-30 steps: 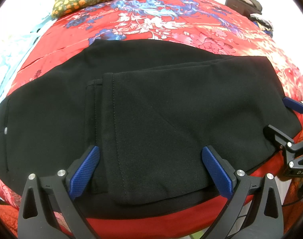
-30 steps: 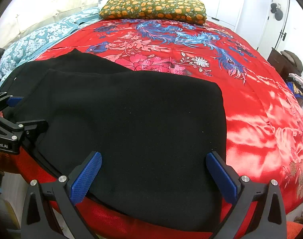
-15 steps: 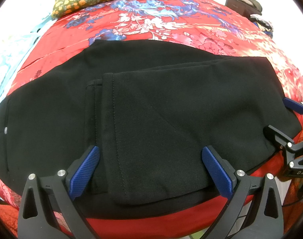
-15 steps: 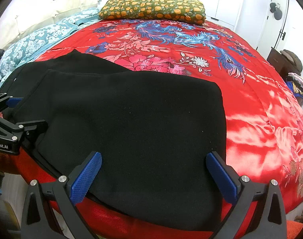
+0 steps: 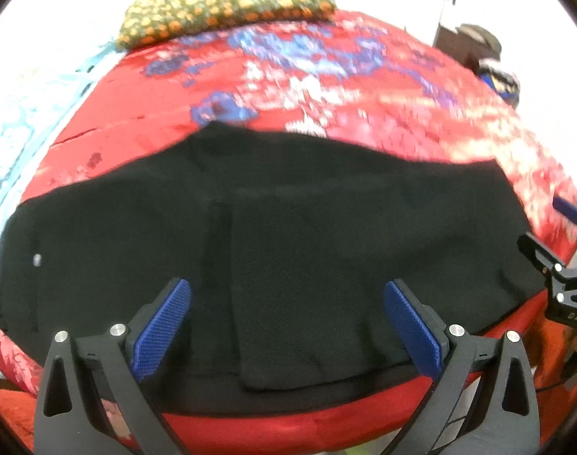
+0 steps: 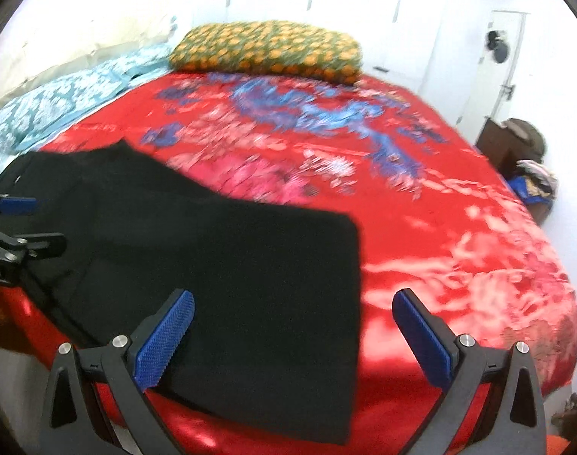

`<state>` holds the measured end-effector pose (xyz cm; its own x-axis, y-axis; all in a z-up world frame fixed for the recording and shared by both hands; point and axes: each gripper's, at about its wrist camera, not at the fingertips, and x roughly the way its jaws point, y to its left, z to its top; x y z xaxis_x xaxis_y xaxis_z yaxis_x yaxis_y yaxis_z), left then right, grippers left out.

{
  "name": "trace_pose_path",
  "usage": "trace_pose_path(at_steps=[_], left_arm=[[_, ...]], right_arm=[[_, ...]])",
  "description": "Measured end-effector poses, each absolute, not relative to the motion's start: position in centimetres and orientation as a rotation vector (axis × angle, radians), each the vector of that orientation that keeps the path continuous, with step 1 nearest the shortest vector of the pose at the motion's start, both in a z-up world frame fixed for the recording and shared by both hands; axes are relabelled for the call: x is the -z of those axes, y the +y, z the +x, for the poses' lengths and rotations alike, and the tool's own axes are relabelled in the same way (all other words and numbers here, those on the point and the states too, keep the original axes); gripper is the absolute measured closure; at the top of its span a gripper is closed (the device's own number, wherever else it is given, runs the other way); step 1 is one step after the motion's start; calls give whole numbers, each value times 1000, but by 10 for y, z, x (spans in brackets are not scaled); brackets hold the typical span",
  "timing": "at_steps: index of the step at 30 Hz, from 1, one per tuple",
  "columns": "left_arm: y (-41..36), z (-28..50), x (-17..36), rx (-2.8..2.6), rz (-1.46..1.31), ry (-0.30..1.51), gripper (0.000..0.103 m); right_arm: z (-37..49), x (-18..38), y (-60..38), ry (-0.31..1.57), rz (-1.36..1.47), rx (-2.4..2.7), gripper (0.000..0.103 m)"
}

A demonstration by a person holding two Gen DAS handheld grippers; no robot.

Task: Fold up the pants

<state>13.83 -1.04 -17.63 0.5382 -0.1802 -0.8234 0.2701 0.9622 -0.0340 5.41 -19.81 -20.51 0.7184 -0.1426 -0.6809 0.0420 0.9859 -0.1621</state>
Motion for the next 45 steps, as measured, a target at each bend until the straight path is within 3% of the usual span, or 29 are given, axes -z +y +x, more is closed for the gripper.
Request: trace_pose_path(at_steps=[10, 16, 21, 26, 30, 41, 42, 45], left_arm=[[69, 155, 149, 131, -27, 945, 1], [239, 196, 112, -51, -305, 934, 1], [330, 208, 148, -181, -474, 1033, 1], [319, 214, 195, -18, -490, 1139, 2], [296, 231, 208, -29, -275, 1190, 1], [294, 242, 225, 2, -389, 1241, 0], [293, 242, 225, 12, -400, 1243, 2], [287, 241, 222, 58, -421, 1235, 33]], right_arm=[[51, 201, -229, 788, -61, 198, 0], [40, 189, -226, 775, -93, 173, 0], [43, 197, -224, 812, -98, 177, 0], [47, 204, -212, 828, -134, 150, 0], [49, 205, -200, 822, -191, 117, 0], [53, 214, -185, 839, -234, 76, 0], [53, 214, -184, 838, -236, 74, 0], [52, 214, -182, 832, -247, 71, 0]])
